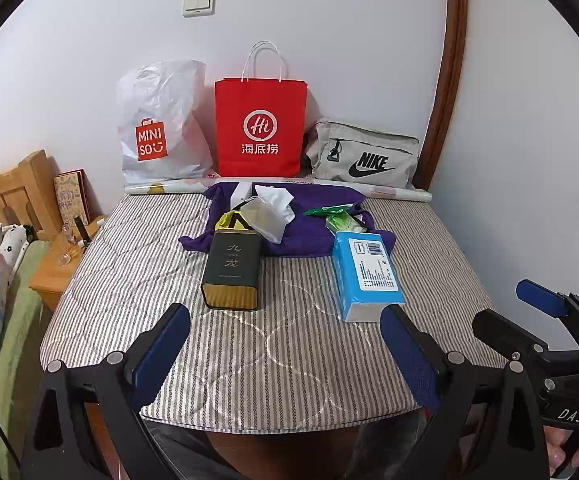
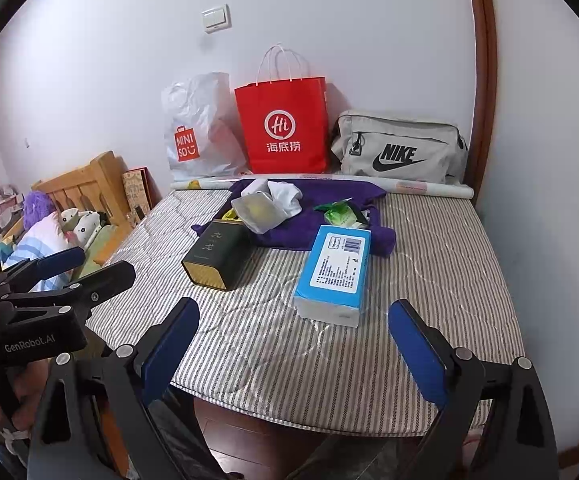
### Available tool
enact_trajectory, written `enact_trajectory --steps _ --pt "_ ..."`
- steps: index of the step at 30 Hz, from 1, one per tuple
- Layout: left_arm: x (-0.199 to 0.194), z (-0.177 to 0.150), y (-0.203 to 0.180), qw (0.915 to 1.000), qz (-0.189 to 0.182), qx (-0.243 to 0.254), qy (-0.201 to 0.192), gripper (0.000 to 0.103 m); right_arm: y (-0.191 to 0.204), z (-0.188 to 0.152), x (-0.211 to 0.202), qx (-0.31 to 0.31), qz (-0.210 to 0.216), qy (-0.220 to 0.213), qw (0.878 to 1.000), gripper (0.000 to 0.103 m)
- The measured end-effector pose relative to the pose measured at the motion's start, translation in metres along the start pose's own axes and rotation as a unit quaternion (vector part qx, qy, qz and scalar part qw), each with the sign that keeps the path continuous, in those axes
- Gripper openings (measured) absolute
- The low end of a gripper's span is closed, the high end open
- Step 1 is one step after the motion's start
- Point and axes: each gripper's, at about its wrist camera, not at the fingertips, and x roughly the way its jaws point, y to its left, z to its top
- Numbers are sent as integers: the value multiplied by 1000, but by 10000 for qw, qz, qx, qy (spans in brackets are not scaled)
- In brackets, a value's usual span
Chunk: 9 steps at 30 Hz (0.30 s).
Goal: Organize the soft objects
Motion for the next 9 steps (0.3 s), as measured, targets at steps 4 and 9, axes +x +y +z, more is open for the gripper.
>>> enact_trajectory --steps 4,9 --pt "0 0 0 10000 6 1 0 96 0 0 0 2 -2 2 10000 95" --pt "1 0 0 10000 -22 5 4 96 0 -1 -1 -37 -6 12 10000 95"
